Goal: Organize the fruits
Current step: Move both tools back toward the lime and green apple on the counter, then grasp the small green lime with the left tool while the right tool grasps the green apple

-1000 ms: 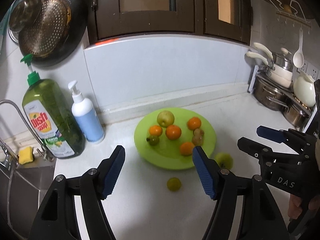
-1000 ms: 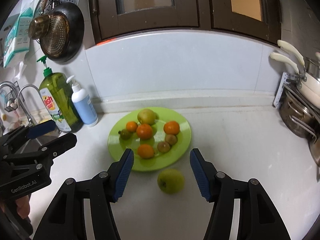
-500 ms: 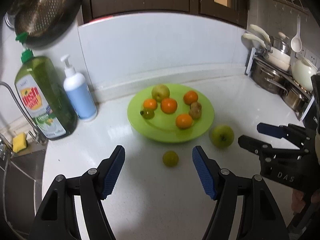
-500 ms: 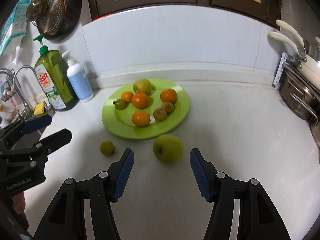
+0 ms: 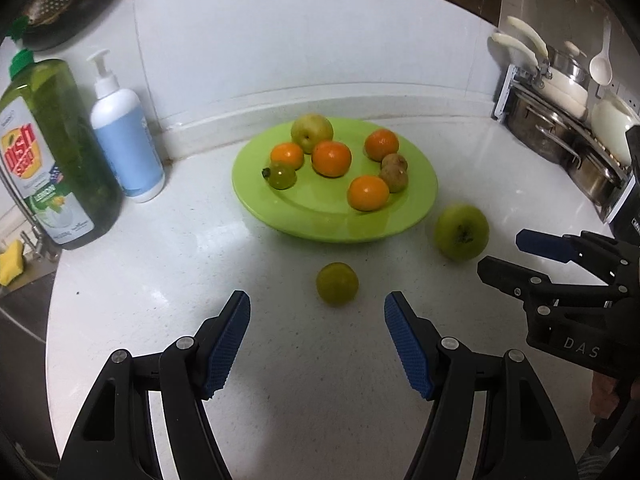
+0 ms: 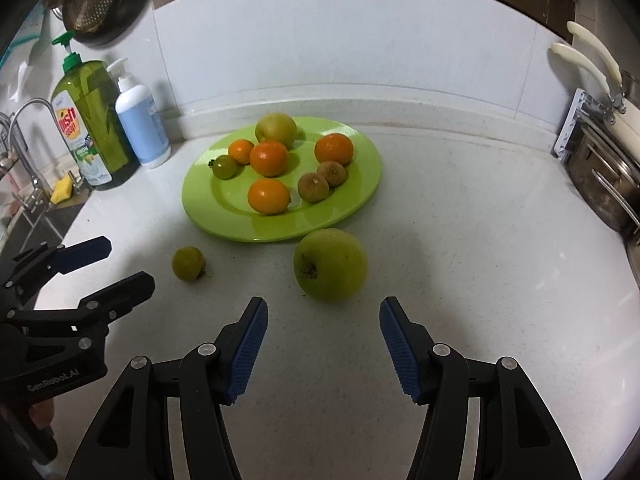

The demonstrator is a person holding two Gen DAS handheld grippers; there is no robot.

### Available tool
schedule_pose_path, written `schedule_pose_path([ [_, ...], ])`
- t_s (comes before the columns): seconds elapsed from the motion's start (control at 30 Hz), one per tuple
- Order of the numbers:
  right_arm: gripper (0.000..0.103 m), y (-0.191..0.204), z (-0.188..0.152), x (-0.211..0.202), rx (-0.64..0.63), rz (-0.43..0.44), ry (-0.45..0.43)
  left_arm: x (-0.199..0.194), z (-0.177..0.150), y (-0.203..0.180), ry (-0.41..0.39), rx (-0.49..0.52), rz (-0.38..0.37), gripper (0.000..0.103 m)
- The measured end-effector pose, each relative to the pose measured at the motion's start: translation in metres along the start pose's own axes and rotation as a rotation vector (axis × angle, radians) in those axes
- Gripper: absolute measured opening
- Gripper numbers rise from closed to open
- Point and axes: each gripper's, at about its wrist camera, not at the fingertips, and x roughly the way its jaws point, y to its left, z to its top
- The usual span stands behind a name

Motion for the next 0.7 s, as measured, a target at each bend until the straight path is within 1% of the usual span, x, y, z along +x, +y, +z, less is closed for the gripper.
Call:
schedule_pose_path([
  [0.17,0.059,-0.002,0.002,0.014,0.005,-0.005,0.019,0.017,0.003,-0.001,0.02,0.009,-0.009,0.069],
  [0.4,0.059,-0.006,0.007,0.033,0.015,-0.013,0.038,0.036,0.008,-0.001,0.049,-0.007,-0.015,0.068],
  [0.5,0.059,-0.007,0.008,0.04,0.024,-0.013,0.048,0.041,0.01,-0.002,0.057,-0.008,-0.016,0.066],
  [0.7,0.059,-0.009,0.01,0.048,0.037,-0.014,0.054,0.047,0.015,-0.003,0.068,-0.026,-0.024,0.057],
])
